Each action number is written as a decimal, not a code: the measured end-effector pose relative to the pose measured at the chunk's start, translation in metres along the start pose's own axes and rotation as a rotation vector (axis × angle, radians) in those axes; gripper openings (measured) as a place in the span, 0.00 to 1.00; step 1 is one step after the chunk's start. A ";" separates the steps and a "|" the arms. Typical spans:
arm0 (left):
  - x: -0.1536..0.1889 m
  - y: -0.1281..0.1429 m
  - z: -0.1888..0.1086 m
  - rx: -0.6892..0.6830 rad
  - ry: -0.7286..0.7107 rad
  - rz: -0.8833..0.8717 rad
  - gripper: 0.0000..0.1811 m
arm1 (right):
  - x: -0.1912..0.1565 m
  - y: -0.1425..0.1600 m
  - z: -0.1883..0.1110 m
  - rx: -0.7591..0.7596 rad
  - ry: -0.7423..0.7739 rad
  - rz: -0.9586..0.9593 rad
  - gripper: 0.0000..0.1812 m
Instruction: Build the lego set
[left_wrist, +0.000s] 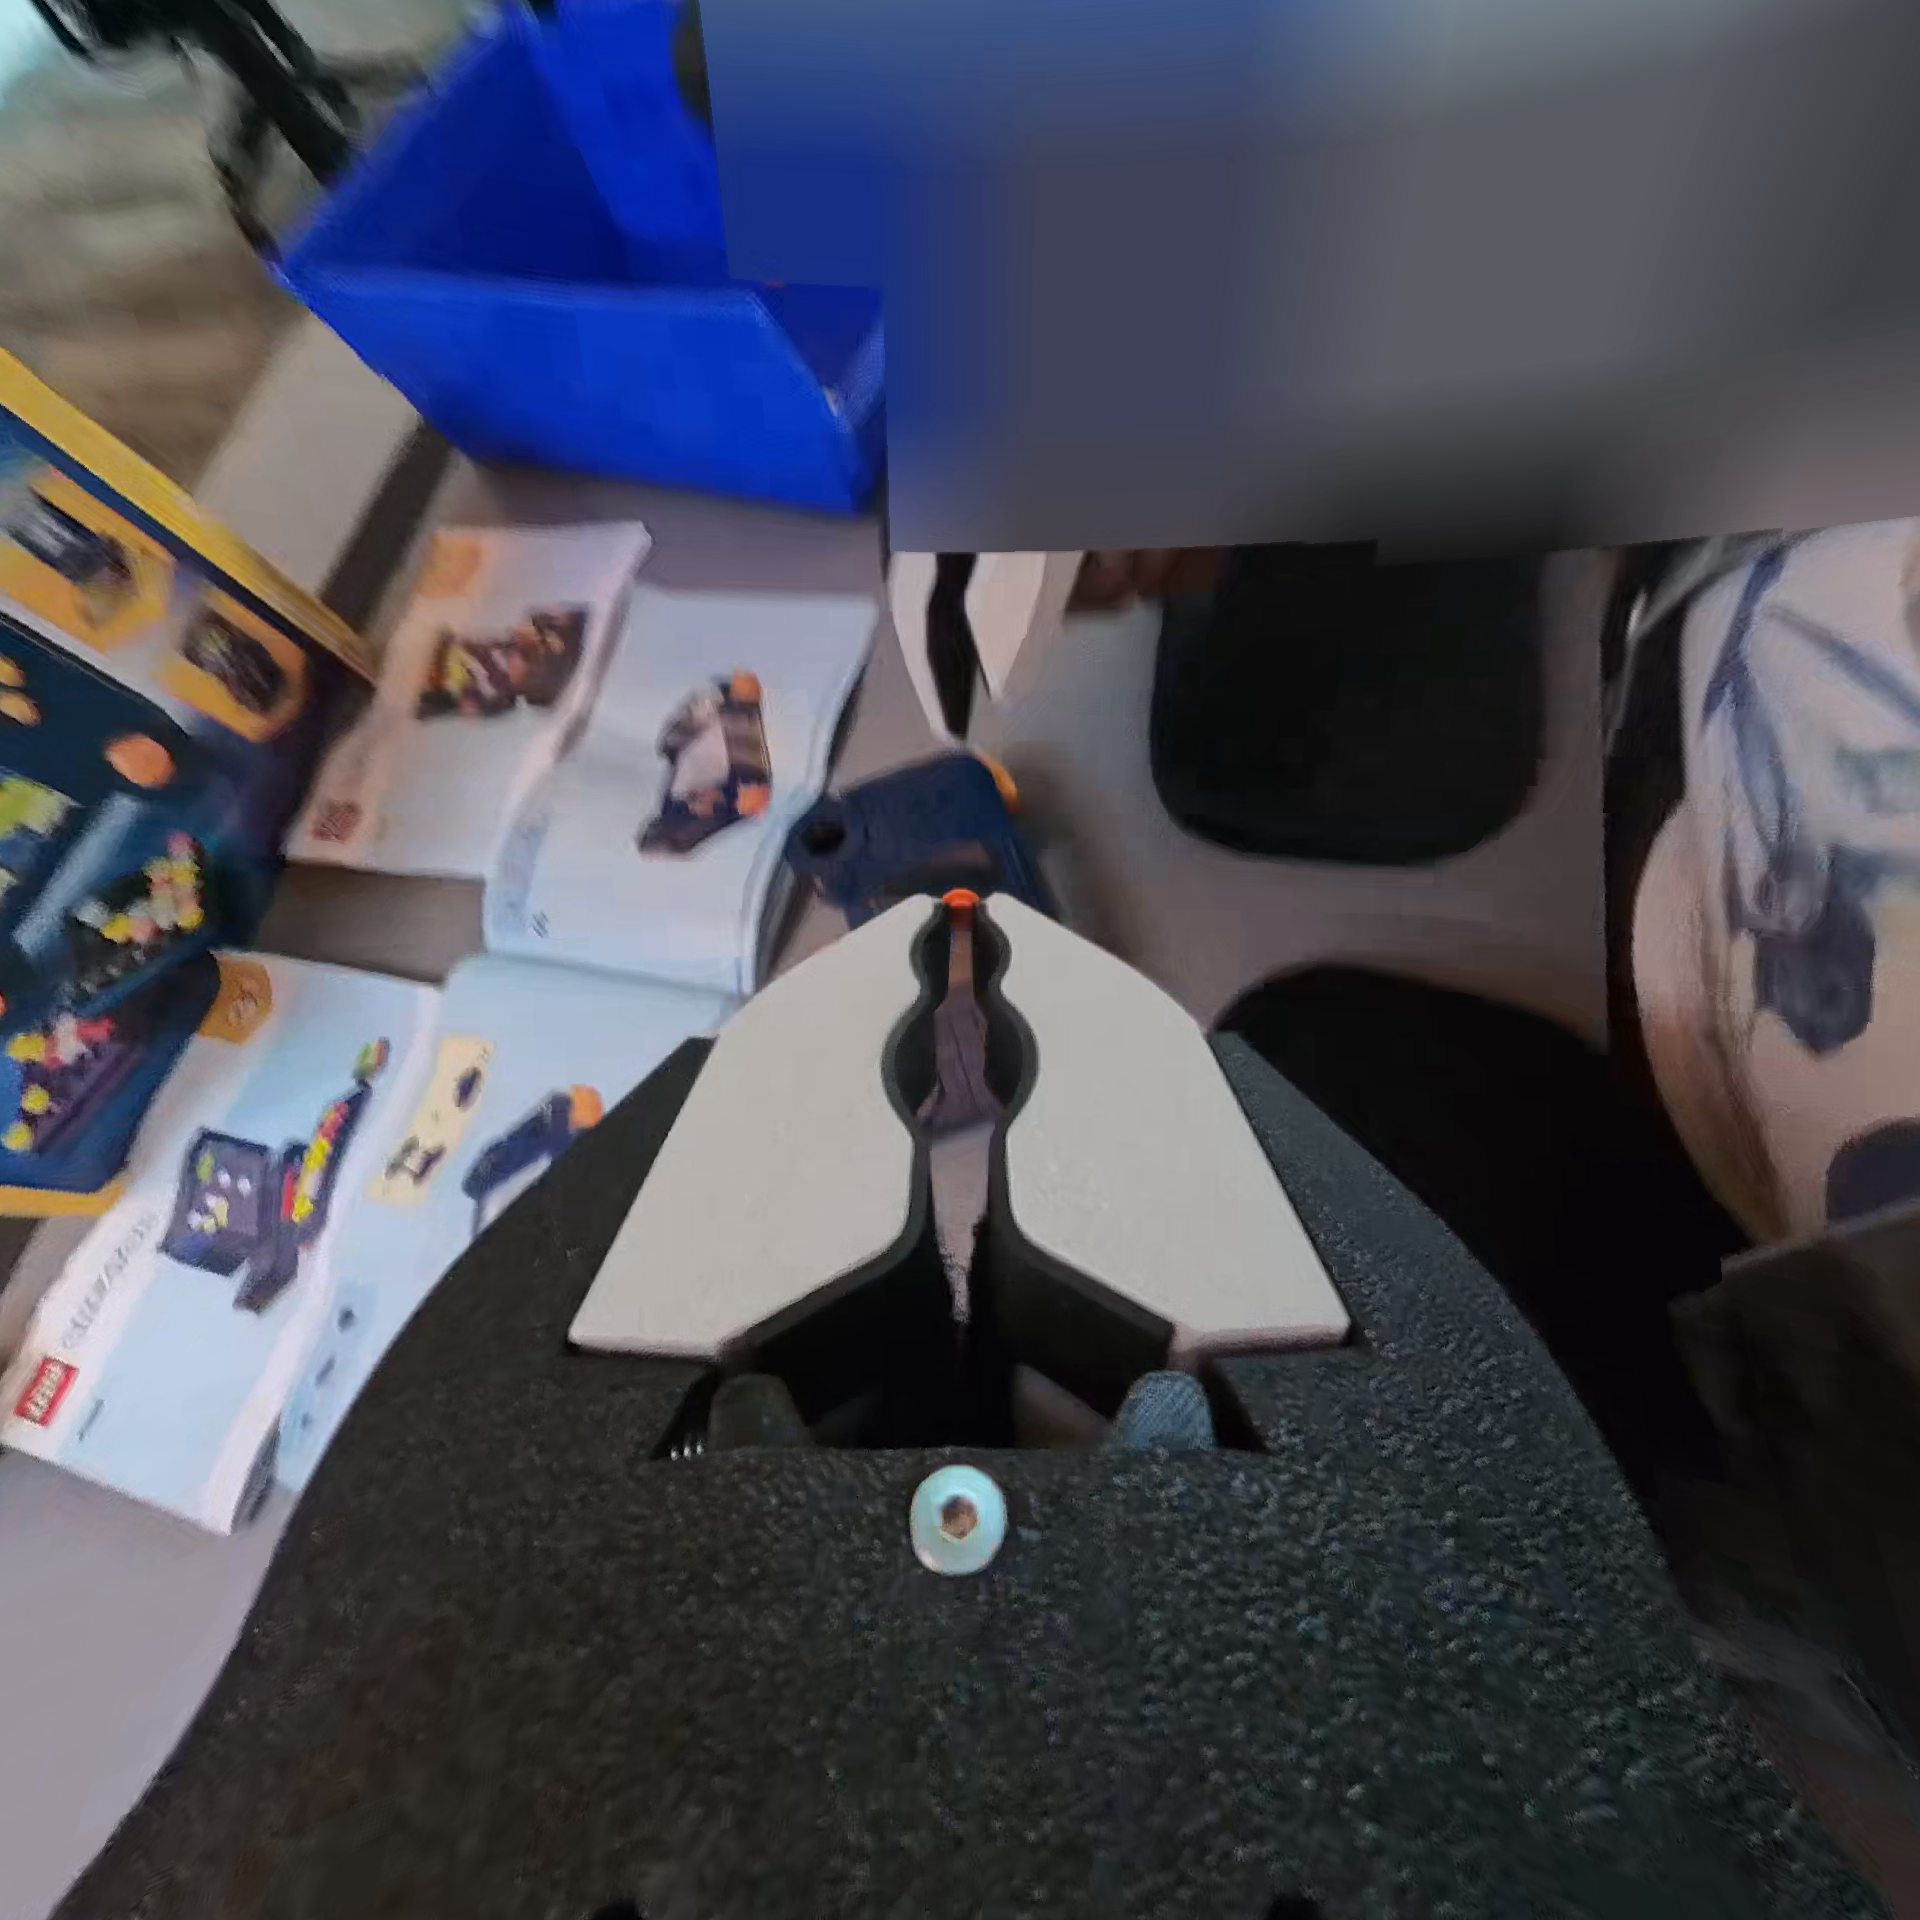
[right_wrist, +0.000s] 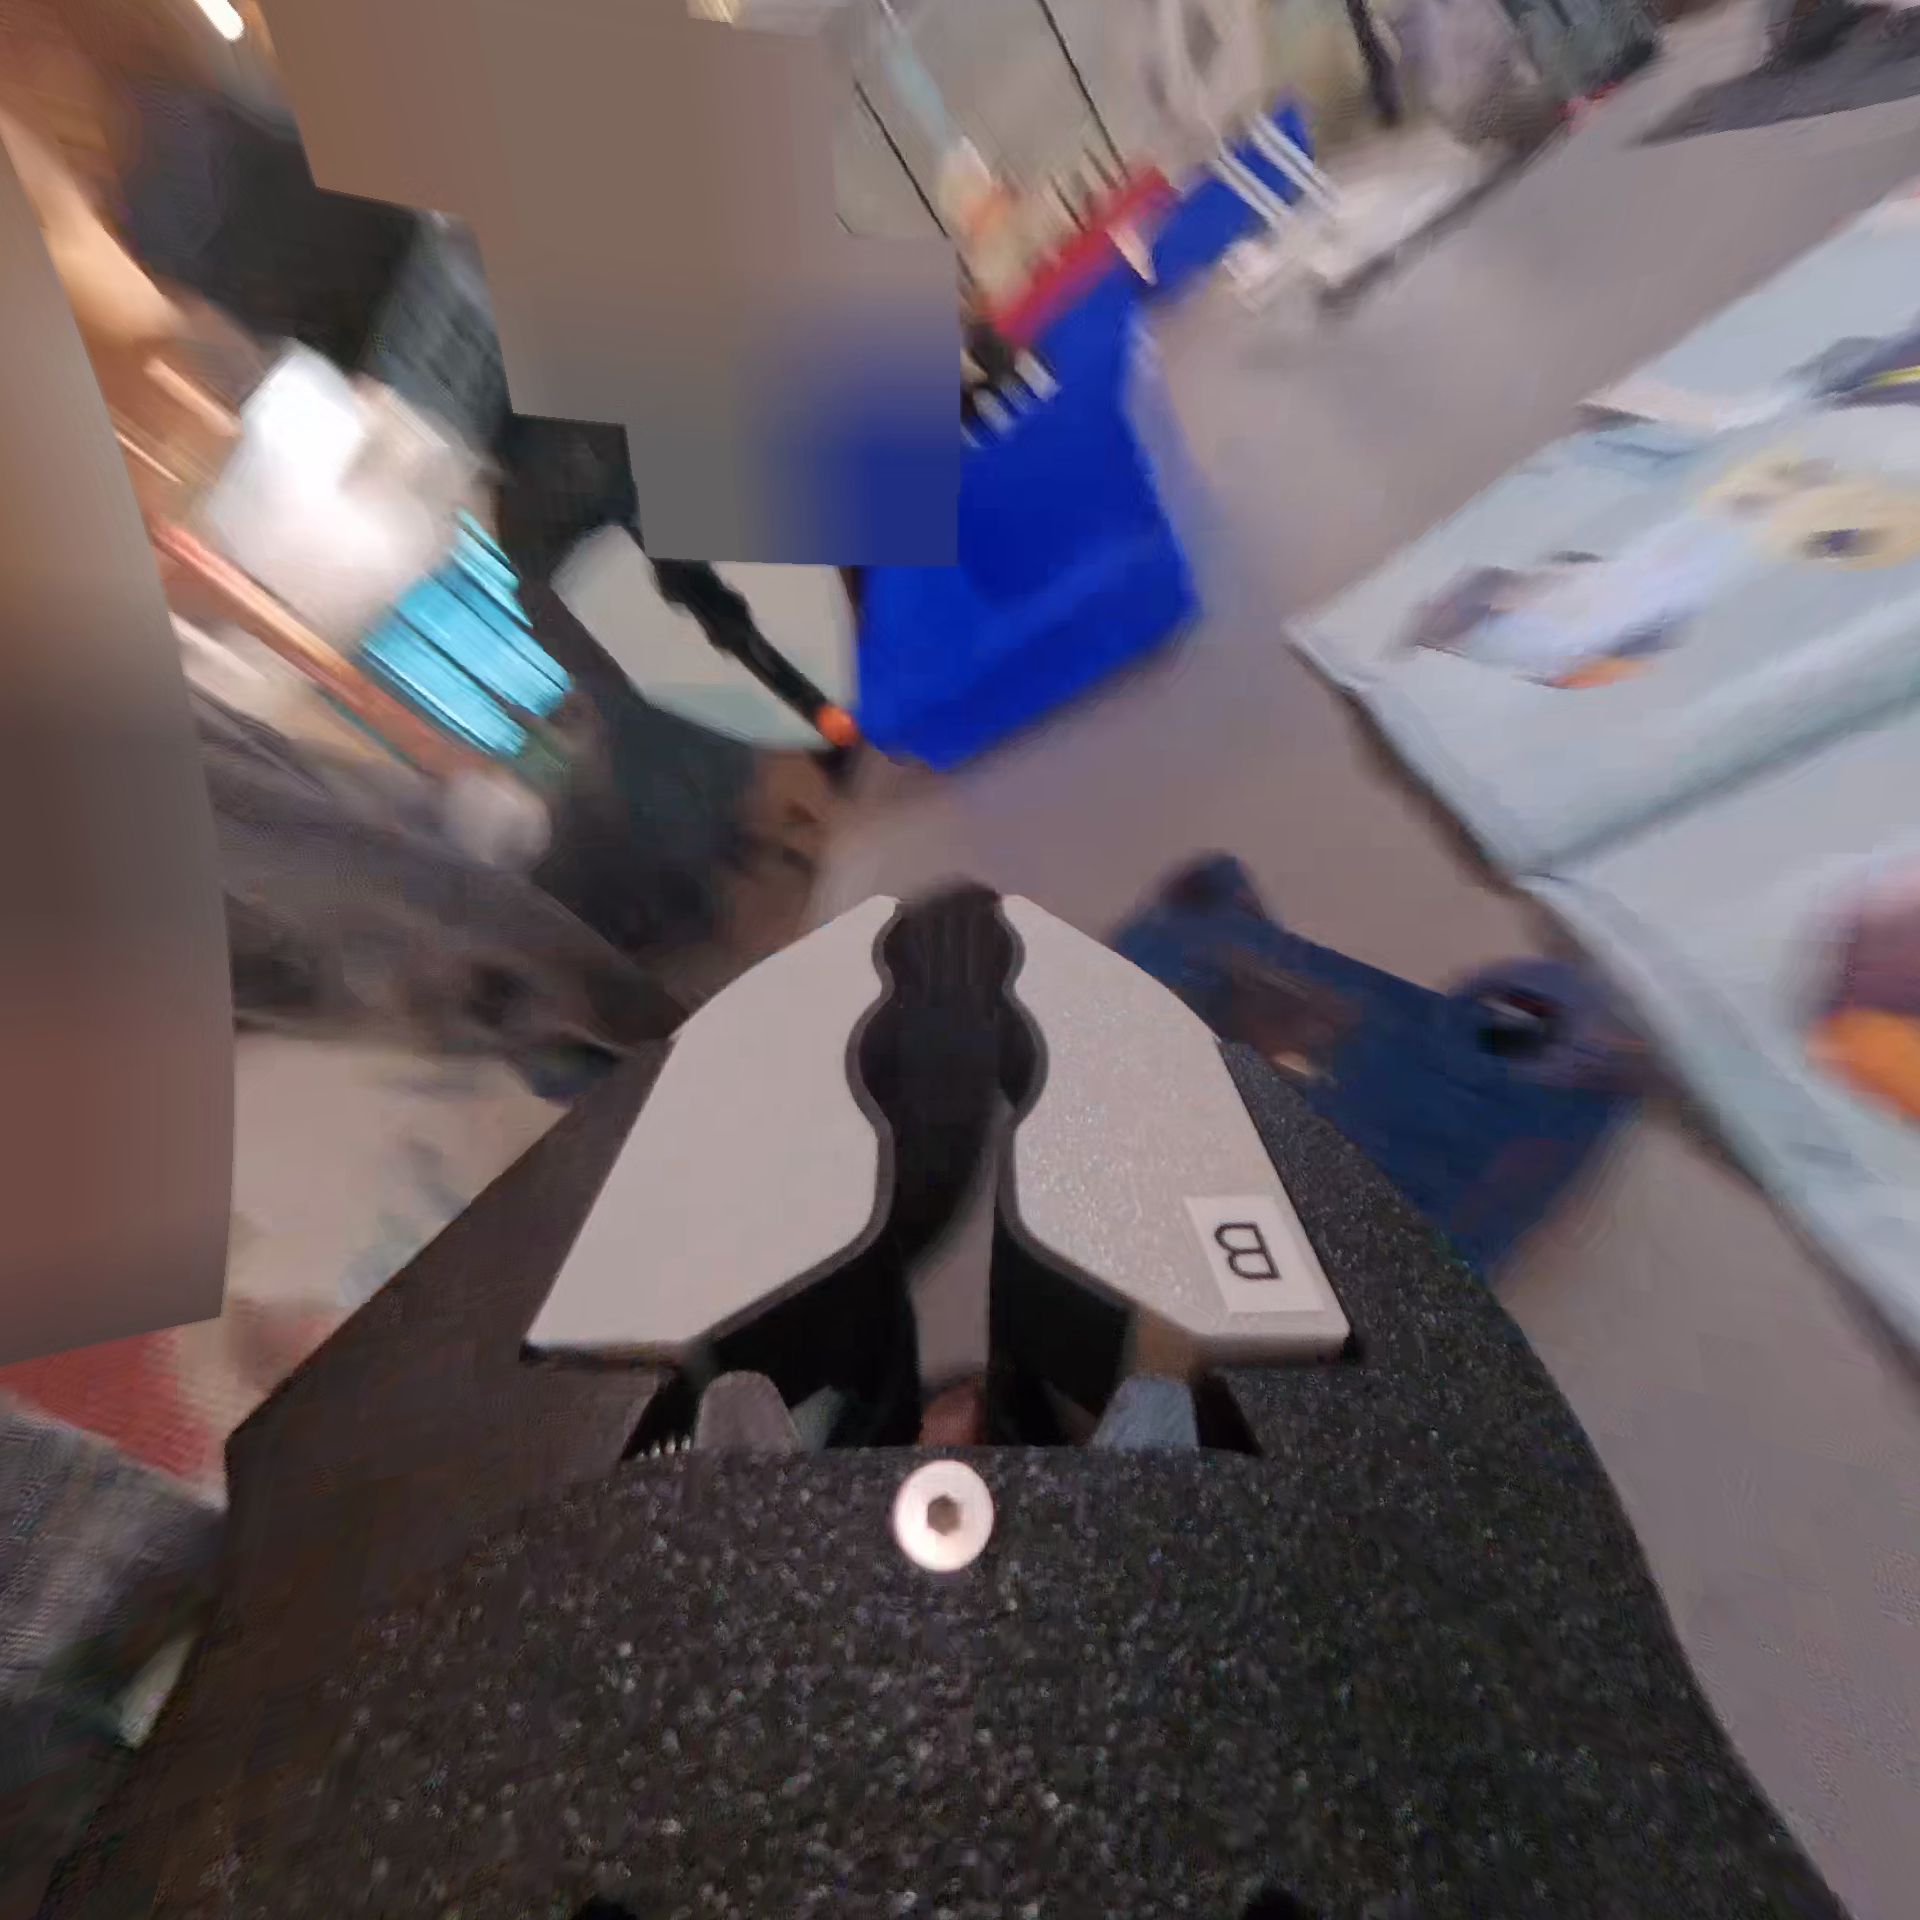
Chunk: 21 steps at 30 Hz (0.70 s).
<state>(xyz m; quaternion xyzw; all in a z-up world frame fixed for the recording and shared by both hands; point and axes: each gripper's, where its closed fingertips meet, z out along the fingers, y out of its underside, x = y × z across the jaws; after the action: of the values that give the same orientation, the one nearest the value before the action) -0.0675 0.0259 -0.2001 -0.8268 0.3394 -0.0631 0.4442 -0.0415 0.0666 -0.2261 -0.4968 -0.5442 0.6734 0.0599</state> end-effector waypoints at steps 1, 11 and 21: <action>0.002 0.011 0.004 -0.063 0.040 -0.011 0.02 | 0.017 0.010 -0.008 -0.117 0.119 -0.109 0.08; 0.022 0.064 0.053 -0.383 0.231 -0.064 0.02 | 0.049 0.064 -0.004 -0.560 0.218 -0.540 0.18; 0.025 0.077 0.066 -0.535 0.268 -0.013 0.02 | 0.045 0.059 -0.007 -0.533 0.229 -0.566 0.20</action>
<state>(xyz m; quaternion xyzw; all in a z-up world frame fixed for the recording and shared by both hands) -0.0610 0.0271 -0.3043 -0.9009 0.3945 -0.0827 0.1612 -0.0317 0.0759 -0.2995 -0.3972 -0.8049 0.4059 0.1723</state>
